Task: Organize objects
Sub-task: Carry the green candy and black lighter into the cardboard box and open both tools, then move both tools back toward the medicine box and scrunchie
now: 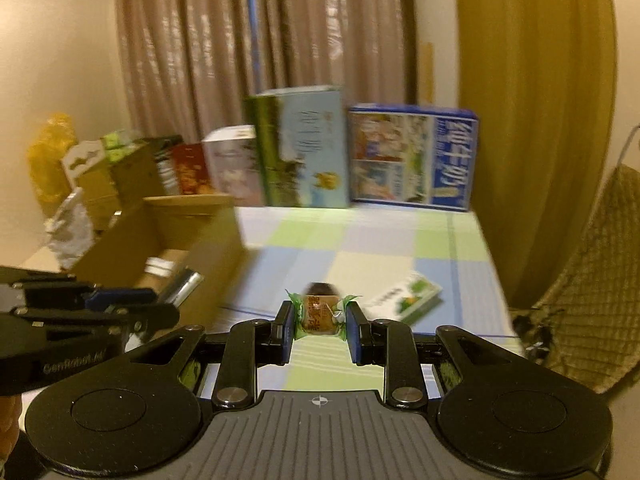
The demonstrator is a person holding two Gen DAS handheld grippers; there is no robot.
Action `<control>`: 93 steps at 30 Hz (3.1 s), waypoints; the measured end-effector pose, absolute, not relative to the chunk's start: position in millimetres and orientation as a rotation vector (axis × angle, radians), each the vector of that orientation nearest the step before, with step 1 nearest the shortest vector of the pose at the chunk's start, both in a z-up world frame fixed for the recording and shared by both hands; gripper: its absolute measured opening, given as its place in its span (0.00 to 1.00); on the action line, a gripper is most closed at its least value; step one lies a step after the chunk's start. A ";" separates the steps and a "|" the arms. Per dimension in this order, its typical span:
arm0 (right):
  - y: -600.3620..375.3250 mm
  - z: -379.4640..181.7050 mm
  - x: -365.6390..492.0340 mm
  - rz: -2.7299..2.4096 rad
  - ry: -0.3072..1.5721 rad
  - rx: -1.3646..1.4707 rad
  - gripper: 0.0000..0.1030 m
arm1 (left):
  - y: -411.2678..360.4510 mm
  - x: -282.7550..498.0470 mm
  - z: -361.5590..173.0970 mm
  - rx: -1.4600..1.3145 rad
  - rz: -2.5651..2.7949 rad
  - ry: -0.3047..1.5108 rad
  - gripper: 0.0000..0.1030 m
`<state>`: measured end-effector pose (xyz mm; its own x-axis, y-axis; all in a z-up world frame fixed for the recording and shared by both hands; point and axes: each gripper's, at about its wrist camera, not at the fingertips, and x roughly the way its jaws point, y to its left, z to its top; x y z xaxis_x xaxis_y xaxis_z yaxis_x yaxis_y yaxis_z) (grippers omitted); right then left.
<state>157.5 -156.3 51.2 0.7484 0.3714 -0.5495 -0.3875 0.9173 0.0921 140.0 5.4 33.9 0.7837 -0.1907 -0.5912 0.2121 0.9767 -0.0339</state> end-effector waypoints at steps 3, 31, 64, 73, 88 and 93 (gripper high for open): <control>-130.7 53.9 145.1 0.464 0.600 -0.023 0.23 | 30.2 123.6 45.0 0.041 -0.172 0.628 0.17; 17.4 49.7 163.5 0.662 0.657 -0.022 0.23 | 183.1 95.3 50.6 -0.006 0.032 0.646 0.17; -31.1 35.6 165.2 0.562 0.692 0.187 0.67 | 199.4 98.6 16.7 -0.132 0.073 0.692 0.33; -65.1 49.0 130.6 0.516 0.678 0.171 0.79 | 178.0 74.5 32.7 -0.147 0.059 0.686 0.58; -175.4 57.1 109.9 0.298 0.643 0.232 0.96 | 102.1 83.8 49.2 -0.120 -0.076 0.644 0.93; -205.2 59.2 119.6 0.244 0.625 0.241 0.98 | 63.1 103.3 45.7 -0.077 -0.133 0.644 0.99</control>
